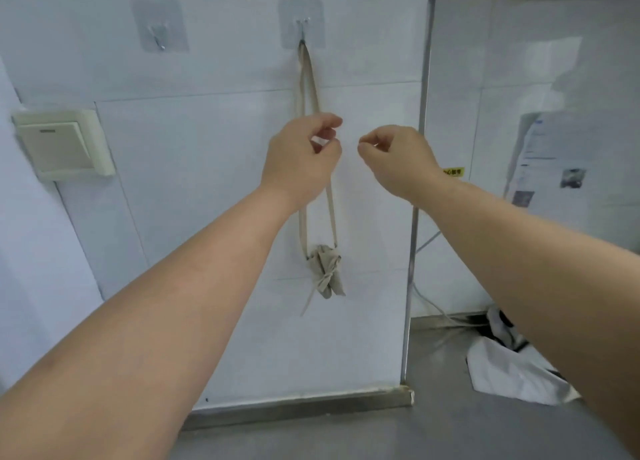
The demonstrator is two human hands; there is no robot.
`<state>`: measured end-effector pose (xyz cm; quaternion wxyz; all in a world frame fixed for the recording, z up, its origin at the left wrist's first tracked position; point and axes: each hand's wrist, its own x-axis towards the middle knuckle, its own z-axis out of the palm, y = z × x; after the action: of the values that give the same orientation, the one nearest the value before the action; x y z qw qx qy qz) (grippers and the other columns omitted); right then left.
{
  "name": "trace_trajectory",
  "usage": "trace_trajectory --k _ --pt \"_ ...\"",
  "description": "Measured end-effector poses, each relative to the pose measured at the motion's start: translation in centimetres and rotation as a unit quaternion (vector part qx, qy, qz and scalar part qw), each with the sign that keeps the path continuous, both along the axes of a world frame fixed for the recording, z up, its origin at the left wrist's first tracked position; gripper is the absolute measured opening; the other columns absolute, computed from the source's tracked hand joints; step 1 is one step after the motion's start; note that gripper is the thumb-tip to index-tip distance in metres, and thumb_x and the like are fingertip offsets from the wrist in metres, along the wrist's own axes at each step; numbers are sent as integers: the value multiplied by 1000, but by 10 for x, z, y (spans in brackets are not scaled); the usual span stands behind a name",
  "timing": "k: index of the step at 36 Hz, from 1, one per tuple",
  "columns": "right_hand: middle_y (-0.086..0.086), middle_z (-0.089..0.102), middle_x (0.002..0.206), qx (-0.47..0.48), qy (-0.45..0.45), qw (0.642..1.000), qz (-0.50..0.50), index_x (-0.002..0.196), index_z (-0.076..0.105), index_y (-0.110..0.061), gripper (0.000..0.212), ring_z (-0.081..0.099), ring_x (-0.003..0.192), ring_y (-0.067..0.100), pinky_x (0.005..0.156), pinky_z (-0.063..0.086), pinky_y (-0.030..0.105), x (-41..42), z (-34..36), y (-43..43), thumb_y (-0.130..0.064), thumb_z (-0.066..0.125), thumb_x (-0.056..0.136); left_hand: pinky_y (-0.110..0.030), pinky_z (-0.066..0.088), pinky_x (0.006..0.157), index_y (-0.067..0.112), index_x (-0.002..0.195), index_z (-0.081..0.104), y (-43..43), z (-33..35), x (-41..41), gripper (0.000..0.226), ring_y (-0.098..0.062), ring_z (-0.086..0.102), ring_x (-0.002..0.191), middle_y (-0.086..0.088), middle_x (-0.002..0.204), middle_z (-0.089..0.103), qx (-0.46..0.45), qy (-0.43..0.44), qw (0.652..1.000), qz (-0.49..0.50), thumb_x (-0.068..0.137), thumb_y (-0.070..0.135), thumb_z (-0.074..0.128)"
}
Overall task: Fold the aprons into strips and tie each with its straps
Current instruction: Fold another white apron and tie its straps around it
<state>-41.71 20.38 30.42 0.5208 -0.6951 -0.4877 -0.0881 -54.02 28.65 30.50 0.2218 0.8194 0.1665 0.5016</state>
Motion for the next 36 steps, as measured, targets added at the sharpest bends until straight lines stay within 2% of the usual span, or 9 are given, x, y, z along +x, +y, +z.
trace_trajectory --k 4,9,15,19,22,24,26,31,36 --pt "-6 61 78 -17 38 999 -5 97 65 -23 13 54 66 11 61 44 23 12 -34 -28 -25 53 91 -5 36 59 24 110 65 -27 -25 16 23 8 51 54 19 85 58 -39 -1 999 -20 90 17 55" --pt "-13 55 69 -62 51 997 -6 103 66 -16 19 49 62 2 58 39 20 33 -78 -86 -22 52 93 -6 40 64 28 105 66 -73 -65 48 21 8 54 61 19 80 59 -84 23 995 -44 89 18 56" --pt "-5 60 82 -138 60 988 -31 105 69 -14 21 54 79 9 62 35 16 78 -134 -177 -22 54 93 -12 42 73 30 97 64 -148 -124 102 18 -3 57 71 16 77 61 -149 68 981 -103 89 16 58" --pt "-5 64 79 -199 77 974 -73 97 71 -14 19 55 78 10 62 34 18 133 -177 -274 -21 54 91 -15 43 74 29 95 64 -232 -169 163 17 -2 56 70 15 75 59 -196 99 965 -142 90 14 58" --pt "-1 63 85 -239 84 961 -112 99 71 -12 20 53 80 11 63 30 18 169 -200 -339 -21 54 92 -20 45 78 28 91 65 -287 -203 202 18 -4 57 70 15 75 61 -240 131 945 -178 90 11 59" --pt "5 66 91 -254 100 950 -152 98 71 -11 20 55 83 17 67 34 21 196 -212 -383 -21 55 91 -22 46 77 26 91 65 -328 -223 229 18 -7 57 71 11 76 63 -264 149 932 -200 90 10 58" --pt "8 67 89 -258 130 940 -179 96 70 -10 20 58 84 23 70 42 27 215 -223 -413 -21 54 91 -17 45 74 25 93 66 -355 -242 245 17 -6 57 74 8 81 63 -285 166 919 -213 90 10 57" --pt "11 67 86 -276 183 922 -201 90 68 -6 21 57 82 23 63 34 25 245 -249 -468 -19 52 91 -7 42 72 20 100 67 -403 -274 278 16 -4 57 77 13 80 61 -315 230 894 -221 91 11 57" --pt "-6 54 66 -263 244 906 -223 76 60 -20 18 44 57 8 58 36 23 277 -273 -505 -19 49 91 -6 41 65 22 100 66 -427 -298 320 15 -3 56 74 12 80 61 -323 261 884 -216 91 14 57"
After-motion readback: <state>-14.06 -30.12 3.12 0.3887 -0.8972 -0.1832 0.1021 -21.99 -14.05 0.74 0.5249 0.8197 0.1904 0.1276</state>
